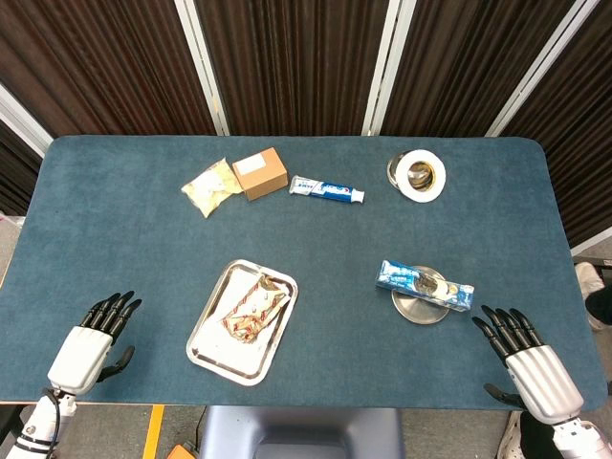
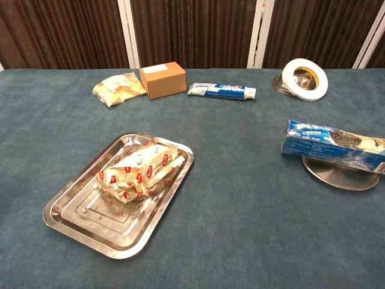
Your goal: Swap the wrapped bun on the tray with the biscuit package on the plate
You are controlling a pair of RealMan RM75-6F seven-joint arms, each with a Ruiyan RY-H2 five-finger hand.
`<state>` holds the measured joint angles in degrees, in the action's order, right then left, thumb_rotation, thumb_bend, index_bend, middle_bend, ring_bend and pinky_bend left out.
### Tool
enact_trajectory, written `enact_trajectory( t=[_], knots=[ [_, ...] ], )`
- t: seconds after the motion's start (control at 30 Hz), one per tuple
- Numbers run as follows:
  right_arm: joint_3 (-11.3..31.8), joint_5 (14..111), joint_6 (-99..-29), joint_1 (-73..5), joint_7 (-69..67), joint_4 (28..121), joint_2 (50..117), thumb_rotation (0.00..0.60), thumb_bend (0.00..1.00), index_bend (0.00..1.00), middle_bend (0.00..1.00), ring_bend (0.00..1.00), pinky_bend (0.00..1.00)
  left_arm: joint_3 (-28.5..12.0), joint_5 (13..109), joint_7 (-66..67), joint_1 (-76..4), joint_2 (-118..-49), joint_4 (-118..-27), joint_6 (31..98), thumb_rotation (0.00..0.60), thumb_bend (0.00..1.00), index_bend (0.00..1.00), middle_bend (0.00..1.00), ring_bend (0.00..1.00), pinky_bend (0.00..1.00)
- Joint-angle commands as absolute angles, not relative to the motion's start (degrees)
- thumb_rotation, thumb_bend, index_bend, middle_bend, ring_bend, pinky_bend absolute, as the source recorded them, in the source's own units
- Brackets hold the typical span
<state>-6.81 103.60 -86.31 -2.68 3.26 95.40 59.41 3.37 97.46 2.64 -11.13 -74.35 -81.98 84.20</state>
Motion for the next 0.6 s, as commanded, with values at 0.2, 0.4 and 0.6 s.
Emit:
enact_trajectory(
  t=[0.2, 0.4, 0.6],
  knots=[
    [-6.8, 103.5, -86.5, -2.7, 2.7, 95.5, 59.1, 0.6, 0.2, 0.0, 0.0, 0.0, 0.0, 4.2, 99.4, -0.4, -12.6, -75.9, -82.7, 82.7, 0.6, 0.41, 0.0, 0.0, 0.0, 0.16],
    [-6.8, 103.4, -85.7, -3.0, 2.5, 95.6, 59.0, 0.6, 0.2, 0.0, 0.0, 0.0, 0.0, 1.9, 100.0, -4.4, -19.6, -81.3, -84.5, 74.6, 0.6, 0.37, 0.0, 0.0, 0.0, 0.18],
    [-6.6, 102.8, -85.4, -3.2, 1.5, 95.6, 58.6, 0.6, 0.2, 0.0, 0.0, 0.0, 0.0, -3.9, 92.3, -0.6, -26.7, -89.1, -84.3, 63.3, 0.6, 0.32, 0.0, 0.0, 0.0, 0.18]
  ],
)
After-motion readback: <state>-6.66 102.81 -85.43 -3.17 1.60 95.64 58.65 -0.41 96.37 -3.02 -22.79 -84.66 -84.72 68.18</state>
